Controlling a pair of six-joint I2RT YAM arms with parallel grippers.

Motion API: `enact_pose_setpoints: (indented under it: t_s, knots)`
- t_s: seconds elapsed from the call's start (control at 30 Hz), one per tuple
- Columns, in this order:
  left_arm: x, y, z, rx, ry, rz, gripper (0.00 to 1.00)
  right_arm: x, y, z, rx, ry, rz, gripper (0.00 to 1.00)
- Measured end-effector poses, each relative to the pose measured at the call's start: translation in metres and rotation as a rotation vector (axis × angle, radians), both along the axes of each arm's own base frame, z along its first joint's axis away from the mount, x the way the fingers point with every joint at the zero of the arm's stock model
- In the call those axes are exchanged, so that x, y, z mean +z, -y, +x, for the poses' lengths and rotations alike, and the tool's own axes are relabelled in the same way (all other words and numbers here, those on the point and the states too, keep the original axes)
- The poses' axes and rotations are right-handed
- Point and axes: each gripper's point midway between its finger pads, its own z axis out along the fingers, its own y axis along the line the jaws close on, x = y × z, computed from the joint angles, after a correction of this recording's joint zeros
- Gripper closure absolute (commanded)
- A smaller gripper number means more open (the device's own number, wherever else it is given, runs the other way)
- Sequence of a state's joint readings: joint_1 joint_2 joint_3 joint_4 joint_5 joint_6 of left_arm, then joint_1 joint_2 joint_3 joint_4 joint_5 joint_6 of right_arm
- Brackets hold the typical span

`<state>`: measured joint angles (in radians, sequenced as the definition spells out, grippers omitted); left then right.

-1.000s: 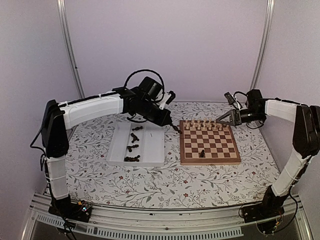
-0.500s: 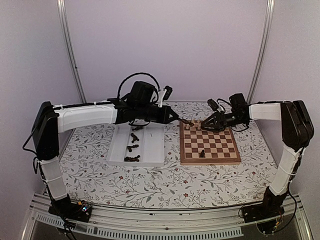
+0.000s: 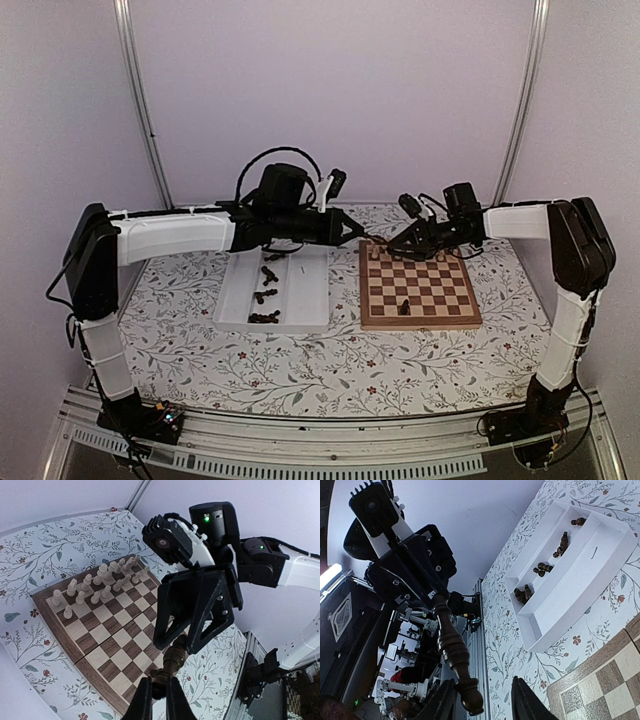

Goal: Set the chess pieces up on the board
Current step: Pick up the chess piece from the storage box.

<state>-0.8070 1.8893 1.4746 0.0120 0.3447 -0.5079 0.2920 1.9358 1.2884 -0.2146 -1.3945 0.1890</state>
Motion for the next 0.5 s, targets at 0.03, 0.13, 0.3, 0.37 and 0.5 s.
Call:
enact_pose_setpoints:
  t_s: [0.03,0.13,0.3,0.37,0.5]
  knots:
    - [0.0002,0.0001,-0.0002,-0.002,-0.002,-0.002,0.92,0.0015,-0.0011,-0.0008,0.006,-0.001,0.006,0.68]
    - [0.0008,0.0006,-0.0008,-0.006,-0.002,-0.005,0.92,0.0051,-0.0021,-0.0011,0.015,0.000,0.021,0.78]
    - [0.0013,0.0012,-0.0017,-0.012,-0.003,-0.008,0.92,0.0048,-0.0020,-0.0028,0.023,-0.003,0.034,0.93]
    - [0.0016,0.0010,-0.0013,-0.011,-0.002,-0.009,0.92,0.0038,-0.0019,-0.0031,0.022,-0.003,0.034,0.94]
    - [0.0007,-0.0009,0.0009,-0.006,0.003,-0.002,0.93,-0.0015,0.0002,-0.0042,0.009,-0.001,0.021,0.96]
